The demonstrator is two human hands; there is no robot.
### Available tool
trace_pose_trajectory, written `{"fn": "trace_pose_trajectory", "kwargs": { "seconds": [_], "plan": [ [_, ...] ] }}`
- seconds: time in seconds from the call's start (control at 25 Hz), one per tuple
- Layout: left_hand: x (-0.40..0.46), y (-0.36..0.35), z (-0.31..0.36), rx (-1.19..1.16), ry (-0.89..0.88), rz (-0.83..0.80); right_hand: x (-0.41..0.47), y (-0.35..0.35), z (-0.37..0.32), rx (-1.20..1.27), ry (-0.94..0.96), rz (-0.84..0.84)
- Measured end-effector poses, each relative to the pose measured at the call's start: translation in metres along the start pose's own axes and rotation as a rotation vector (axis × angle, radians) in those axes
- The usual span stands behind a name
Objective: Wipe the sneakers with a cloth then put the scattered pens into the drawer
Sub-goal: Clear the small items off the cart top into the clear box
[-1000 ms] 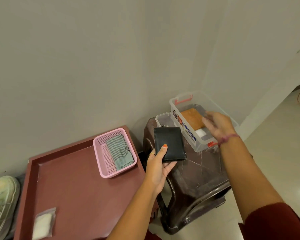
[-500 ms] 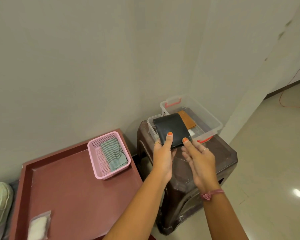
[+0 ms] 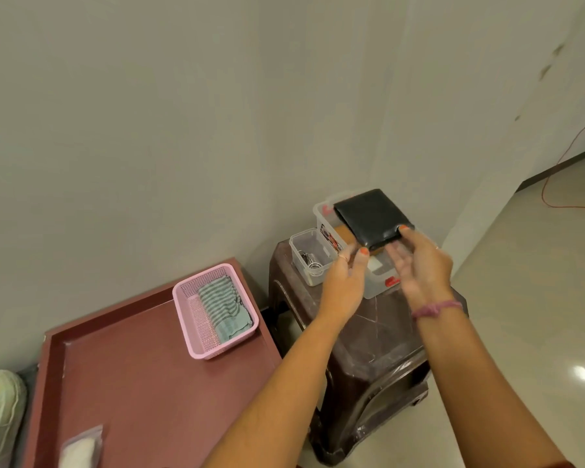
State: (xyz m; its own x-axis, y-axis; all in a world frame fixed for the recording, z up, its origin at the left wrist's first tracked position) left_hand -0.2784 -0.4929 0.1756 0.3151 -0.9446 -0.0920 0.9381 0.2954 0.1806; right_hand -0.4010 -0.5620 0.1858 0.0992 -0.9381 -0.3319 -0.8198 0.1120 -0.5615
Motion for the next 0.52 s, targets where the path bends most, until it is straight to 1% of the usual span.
{"fn": "trace_pose_trajectory", "kwargs": {
  "seconds": [0.12,0.16,0.2,0.24,0.32,0.4,0.52],
  "plan": [
    [0.009,-0.008,-0.020,0.645,-0.134,-0.073,0.043,-0.008,-0.007,-0.060,-0.023,0.034],
    [0.010,-0.013,-0.028,0.799,-0.163,-0.099,0.057,-0.010,-0.006,-0.097,-0.029,0.049],
    [0.012,-0.018,-0.033,0.898,-0.200,-0.112,0.070,-0.009,-0.002,-0.138,-0.033,0.072],
    [0.012,-0.021,-0.034,0.953,-0.235,-0.116,0.083,-0.007,0.005,-0.181,-0.041,0.090],
    [0.016,-0.027,-0.036,0.990,-0.279,-0.120,0.101,-0.002,0.023,-0.296,-0.095,0.120],
    [0.018,-0.028,-0.038,0.956,-0.288,-0.095,0.112,0.000,0.039,-0.382,-0.167,0.149],
    [0.020,-0.027,-0.037,0.893,-0.316,-0.041,0.122,0.010,0.059,-0.386,-0.268,0.193]
  ]
}}
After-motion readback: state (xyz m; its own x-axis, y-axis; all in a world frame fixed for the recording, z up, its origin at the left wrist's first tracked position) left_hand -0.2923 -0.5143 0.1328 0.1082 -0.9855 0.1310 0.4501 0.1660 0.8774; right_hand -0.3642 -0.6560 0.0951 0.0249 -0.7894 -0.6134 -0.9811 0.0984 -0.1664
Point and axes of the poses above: each hand's wrist, its own x-axis towards the middle knuckle, its own y-axis out of the back of the hand, z = x × y, the point moved 10 cm from there along x, towards the middle knuckle, and after that the axes turned 5 degrees about -z, right-handed, at the moved point
